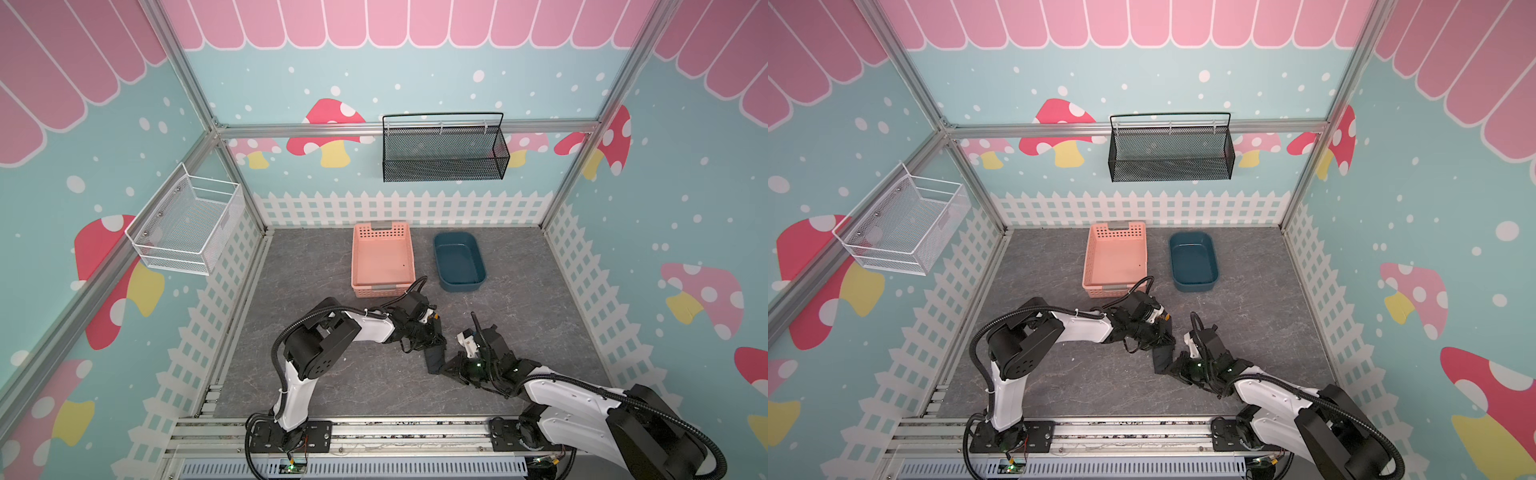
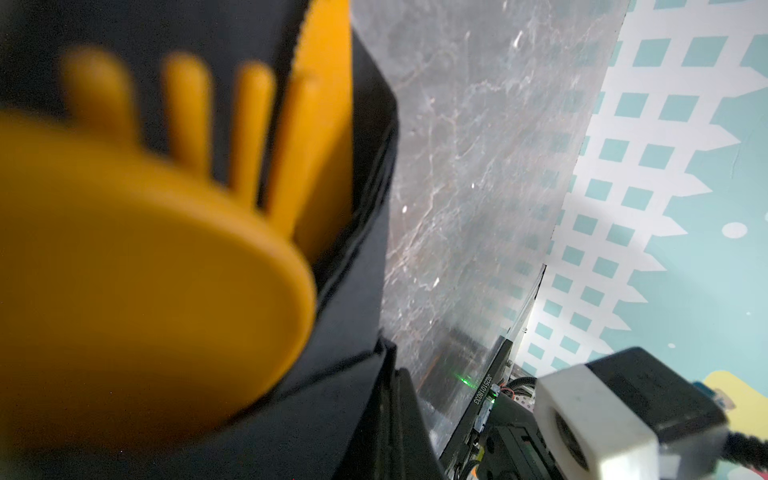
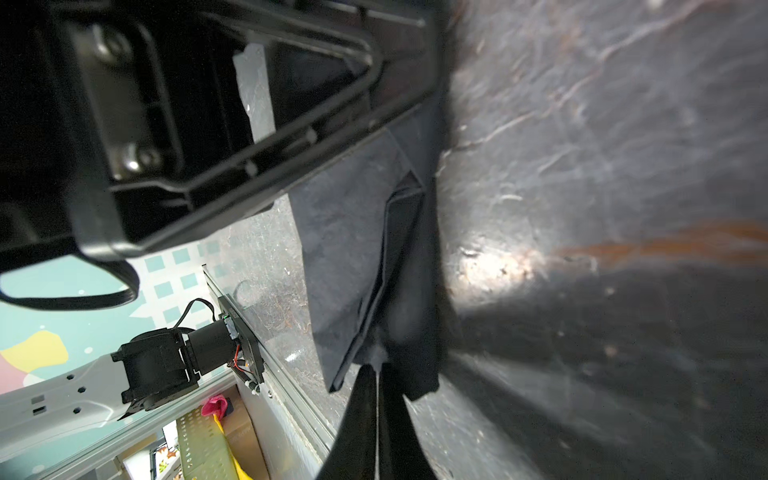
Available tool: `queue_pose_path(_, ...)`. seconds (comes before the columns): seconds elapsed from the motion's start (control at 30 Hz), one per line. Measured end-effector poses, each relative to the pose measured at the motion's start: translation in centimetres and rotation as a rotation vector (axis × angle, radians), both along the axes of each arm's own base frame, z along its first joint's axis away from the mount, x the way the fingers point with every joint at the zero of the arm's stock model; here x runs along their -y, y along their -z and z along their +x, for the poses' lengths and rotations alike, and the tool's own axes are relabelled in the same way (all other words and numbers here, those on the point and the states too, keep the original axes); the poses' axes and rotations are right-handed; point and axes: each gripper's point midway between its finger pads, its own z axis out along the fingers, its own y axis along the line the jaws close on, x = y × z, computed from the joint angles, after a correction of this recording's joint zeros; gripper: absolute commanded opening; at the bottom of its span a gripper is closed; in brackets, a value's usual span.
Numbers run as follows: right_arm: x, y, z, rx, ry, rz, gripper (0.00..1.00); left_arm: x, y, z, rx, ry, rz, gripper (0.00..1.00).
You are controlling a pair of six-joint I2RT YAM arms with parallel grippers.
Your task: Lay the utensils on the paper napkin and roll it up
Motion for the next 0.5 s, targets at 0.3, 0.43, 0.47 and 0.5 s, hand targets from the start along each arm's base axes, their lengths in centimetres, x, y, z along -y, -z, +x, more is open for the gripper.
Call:
queue_pose_path(0.3,-0.8,0.2,0.4,-0.003,-0.013,0.032,0.07,0.0,0.0,0.0,0.002,0.0,-0.002,0.0)
queue_pose_path(0.43,-1.2,-0.3,0.6,0.01,-0.019,0.055,0.07,0.0,0.0,0.0,0.003,0.0,-0.004,0.0)
queue_pose_path(0.47,-1.3,-0.4,0.7,0.016,-0.021,0.062,0.08,0.0,0.0,0.0,0.003,0.0,-0.004,0.0)
queue_pose_path(0.5,-1.4,-0.6,0.8,0.02,-0.021,0.07,0.07,0.0,0.0,0.0,0.004,0.0,-0.005,0.0)
